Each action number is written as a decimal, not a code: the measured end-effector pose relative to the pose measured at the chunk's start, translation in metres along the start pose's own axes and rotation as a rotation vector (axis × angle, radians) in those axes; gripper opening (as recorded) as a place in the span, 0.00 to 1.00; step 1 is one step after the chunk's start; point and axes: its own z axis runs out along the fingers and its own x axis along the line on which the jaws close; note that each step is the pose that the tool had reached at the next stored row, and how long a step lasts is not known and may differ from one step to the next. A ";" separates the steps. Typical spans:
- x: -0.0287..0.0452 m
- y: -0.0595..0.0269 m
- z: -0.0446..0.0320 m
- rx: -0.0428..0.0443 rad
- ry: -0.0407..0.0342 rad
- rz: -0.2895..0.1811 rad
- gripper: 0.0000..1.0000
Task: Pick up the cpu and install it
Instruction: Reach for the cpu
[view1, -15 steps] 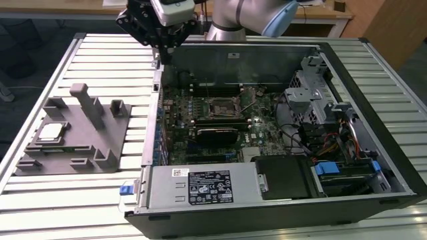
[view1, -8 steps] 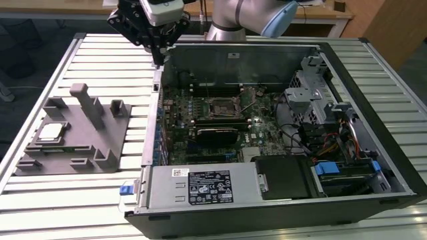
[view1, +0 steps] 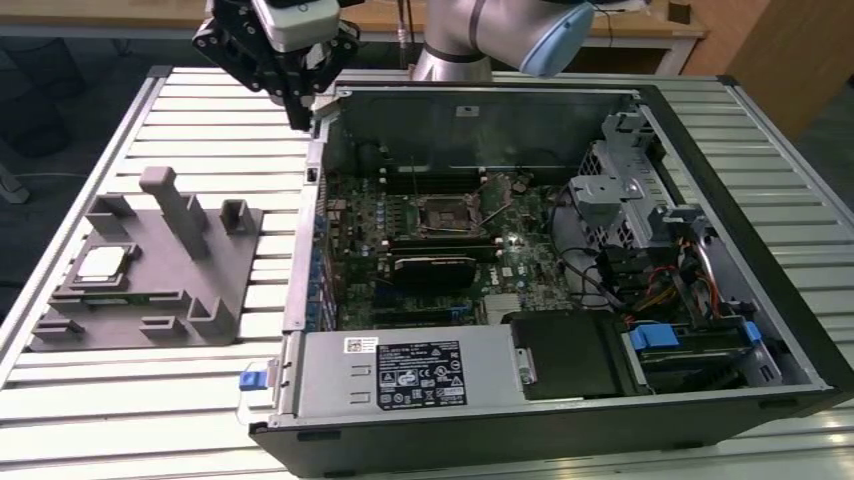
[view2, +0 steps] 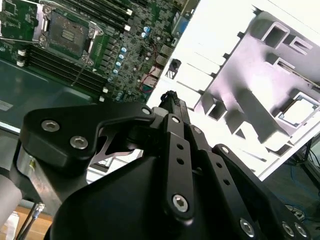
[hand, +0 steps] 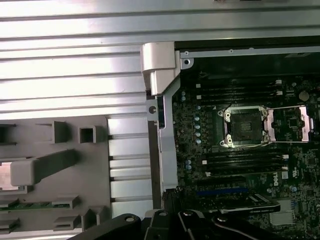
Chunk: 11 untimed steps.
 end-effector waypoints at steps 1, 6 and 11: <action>0.0020 -0.0002 0.0000 -0.0001 -0.0002 0.000 0.11; 0.0100 -0.0008 -0.0003 -0.0004 -0.0007 0.000 0.11; 0.0173 -0.0013 -0.0006 -0.0007 -0.0011 0.000 0.11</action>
